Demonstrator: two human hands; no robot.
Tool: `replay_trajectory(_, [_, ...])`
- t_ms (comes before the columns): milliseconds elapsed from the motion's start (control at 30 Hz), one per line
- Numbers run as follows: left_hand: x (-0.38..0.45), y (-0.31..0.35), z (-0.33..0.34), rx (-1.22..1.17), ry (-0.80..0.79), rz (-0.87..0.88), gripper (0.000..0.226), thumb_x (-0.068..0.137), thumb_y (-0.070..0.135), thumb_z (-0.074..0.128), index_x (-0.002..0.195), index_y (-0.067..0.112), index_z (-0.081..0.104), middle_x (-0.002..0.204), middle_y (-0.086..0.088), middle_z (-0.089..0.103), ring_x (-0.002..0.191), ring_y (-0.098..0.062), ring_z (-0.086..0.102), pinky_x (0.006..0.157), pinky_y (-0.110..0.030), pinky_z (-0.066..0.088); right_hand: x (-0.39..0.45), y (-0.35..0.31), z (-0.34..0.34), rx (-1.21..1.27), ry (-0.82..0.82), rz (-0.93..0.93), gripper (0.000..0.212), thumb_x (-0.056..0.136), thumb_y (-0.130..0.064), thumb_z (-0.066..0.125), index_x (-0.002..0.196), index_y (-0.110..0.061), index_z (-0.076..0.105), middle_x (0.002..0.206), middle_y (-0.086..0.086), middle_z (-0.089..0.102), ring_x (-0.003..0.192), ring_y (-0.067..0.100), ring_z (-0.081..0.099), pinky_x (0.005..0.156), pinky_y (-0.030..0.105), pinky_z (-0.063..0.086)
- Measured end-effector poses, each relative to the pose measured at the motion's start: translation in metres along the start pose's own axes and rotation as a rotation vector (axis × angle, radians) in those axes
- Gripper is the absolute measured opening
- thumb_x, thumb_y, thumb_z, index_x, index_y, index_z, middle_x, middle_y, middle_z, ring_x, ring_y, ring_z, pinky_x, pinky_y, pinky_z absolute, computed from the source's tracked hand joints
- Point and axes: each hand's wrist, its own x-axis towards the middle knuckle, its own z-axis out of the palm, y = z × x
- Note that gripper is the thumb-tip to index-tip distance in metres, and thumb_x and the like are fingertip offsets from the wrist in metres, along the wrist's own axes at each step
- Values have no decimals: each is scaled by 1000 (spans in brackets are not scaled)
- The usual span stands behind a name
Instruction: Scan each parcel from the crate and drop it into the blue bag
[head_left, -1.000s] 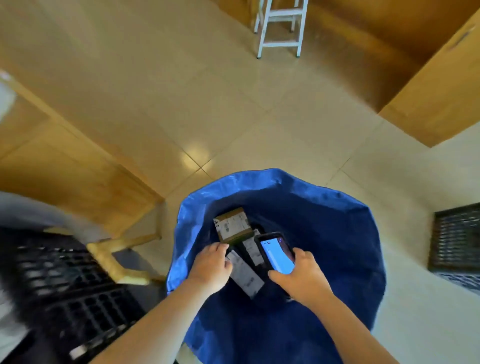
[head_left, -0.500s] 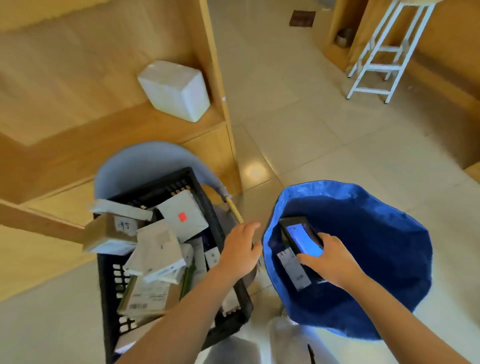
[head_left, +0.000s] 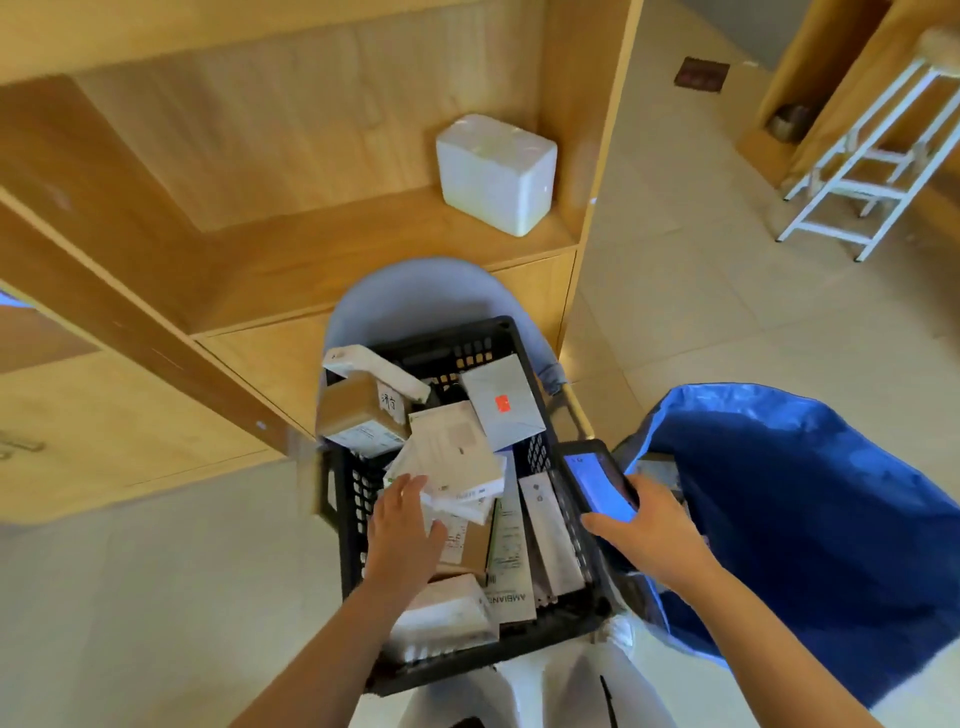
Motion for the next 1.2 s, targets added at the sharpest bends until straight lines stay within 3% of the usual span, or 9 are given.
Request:
replay_trajectory(200, [8,-52,-6,-68,-197,-267,71,85,45,56,146,19,30,138,-7,46,125,-29,46,105,-46,43,-7,-14,22,-31,-3,16,42,77,-40,79,105,-19,56,96,0,62,81,15,62,61,24,49])
replay_trajectory(333, [22,-61,2,-121,-330,-358,72,81,56,64,136,17,39,124,-1,61,111,-23,60,86,-34,50,-10,-21,27,-78,-3,4,41,78,-37,79,106,-17,57,94,-3,60,79,11,59,58,20,43])
replay_trajectory(533, [74,-118,58,-365,-450,-502,129,19,81,81,129,19,53,112,5,69,102,-17,65,94,-41,54,-9,-23,27,-108,-11,11,45,75,-42,79,107,-23,54,95,-6,59,80,11,61,60,20,46])
replay_trajectory(567, [69,-108,47,-381,-452,-517,127,20,80,83,128,20,54,113,5,68,103,-17,64,93,-40,54,-9,-23,26,-111,-13,11,45,75,-42,79,107,-23,54,96,-6,59,80,11,61,60,20,46])
replay_trajectory(667, [39,-58,0,-414,-488,-544,81,63,58,85,125,21,50,119,1,64,107,-21,59,80,-37,50,-11,-24,23,-134,-16,1,44,76,-42,78,107,-24,52,97,-5,59,81,11,60,59,19,45])
replay_trajectory(767, [28,-44,-14,-455,-514,-542,58,78,50,77,123,23,53,112,1,67,102,-19,62,80,-36,51,-13,-26,19,-147,-23,-5,43,78,-43,77,107,-25,52,98,-5,59,80,9,60,56,19,42])
replay_trajectory(900, [20,-44,-22,-509,-488,-548,58,82,56,69,126,24,50,112,1,68,103,-17,62,80,-35,54,-12,-30,19,-135,-48,-29,47,76,-43,78,110,-21,56,97,-4,60,80,11,62,59,20,45])
replay_trajectory(1100, [6,-43,-48,-625,-388,-512,50,94,45,60,136,27,40,105,-1,71,97,-17,66,88,-40,57,-11,-42,26,-158,-91,-80,49,71,-50,77,105,-23,56,94,-3,61,77,12,61,60,22,45])
replay_trajectory(1200, [-1,-48,-65,-681,-359,-498,52,94,37,62,140,27,39,97,-1,75,90,-17,71,72,-34,61,-13,-50,30,-176,-129,-99,46,73,-49,77,103,-22,55,93,-3,61,75,11,60,59,22,43])
